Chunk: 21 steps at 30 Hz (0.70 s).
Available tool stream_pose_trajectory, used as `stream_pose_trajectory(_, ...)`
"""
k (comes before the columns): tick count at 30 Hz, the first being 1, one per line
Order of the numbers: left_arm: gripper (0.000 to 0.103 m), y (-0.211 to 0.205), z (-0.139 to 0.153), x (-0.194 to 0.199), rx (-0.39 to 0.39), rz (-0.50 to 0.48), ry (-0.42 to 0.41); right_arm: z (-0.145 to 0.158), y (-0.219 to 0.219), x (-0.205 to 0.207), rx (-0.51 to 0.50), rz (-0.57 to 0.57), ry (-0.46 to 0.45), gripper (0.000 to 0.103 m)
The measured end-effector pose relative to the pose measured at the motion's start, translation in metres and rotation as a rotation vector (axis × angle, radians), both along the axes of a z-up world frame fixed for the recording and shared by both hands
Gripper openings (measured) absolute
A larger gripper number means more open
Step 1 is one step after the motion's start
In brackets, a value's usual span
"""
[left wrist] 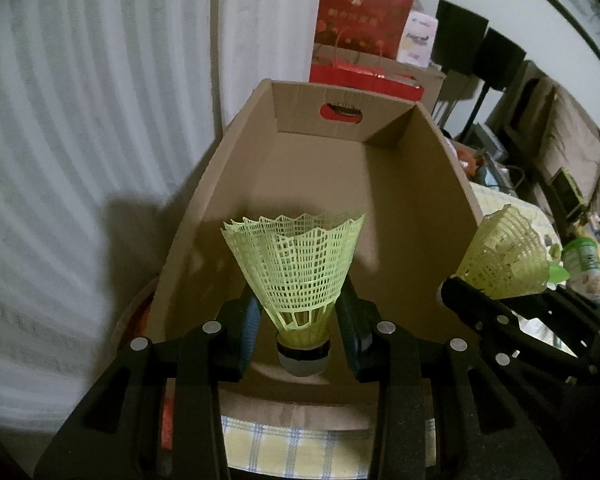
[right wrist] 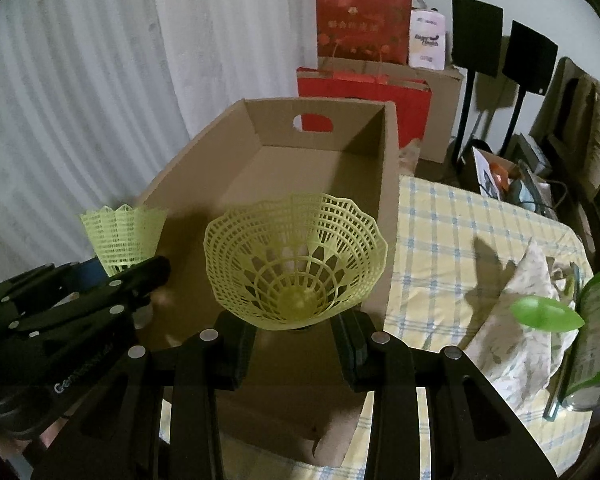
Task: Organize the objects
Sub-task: 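Carry both shuttlecocks with both grippers over the cardboard box, then lower both shuttlecocks into the box and open both grippers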
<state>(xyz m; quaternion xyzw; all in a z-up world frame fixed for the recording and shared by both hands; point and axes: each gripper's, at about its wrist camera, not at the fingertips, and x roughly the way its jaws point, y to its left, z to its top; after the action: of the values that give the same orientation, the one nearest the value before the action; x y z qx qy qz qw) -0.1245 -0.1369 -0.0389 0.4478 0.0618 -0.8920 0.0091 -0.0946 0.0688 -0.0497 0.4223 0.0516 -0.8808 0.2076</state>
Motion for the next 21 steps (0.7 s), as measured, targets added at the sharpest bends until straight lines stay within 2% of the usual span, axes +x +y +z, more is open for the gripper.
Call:
stream_pose_trajectory(5, 0.035, -0.003, -0.003, -0.001, 0.013, 0.004, -0.010, -0.005, 0.001, -0.002, 0.003, -0.002, -0.008, 0.036)
stream_pose_trajectory(7, 0.039, -0.003, -0.003, -0.001, 0.012, 0.007, -0.009, -0.004, 0.001, -0.001, 0.006, -0.005, -0.001, 0.036)
stream_pose_trajectory(13, 0.049, -0.007, -0.001, 0.000, 0.027, 0.013, -0.004, -0.002, 0.001, 0.000, 0.000, 0.009, 0.007, 0.051)
stream_pose_trajectory(17, 0.053, -0.011, 0.002, 0.001, 0.020, 0.027, 0.004, -0.001, 0.000, 0.001, 0.008, 0.011, 0.017, 0.055)
stream_pose_trajectory(21, 0.061, -0.016, 0.007, 0.003, 0.023, 0.043, 0.018, 0.001, 0.001, 0.002, 0.005, 0.013, 0.026, 0.060)
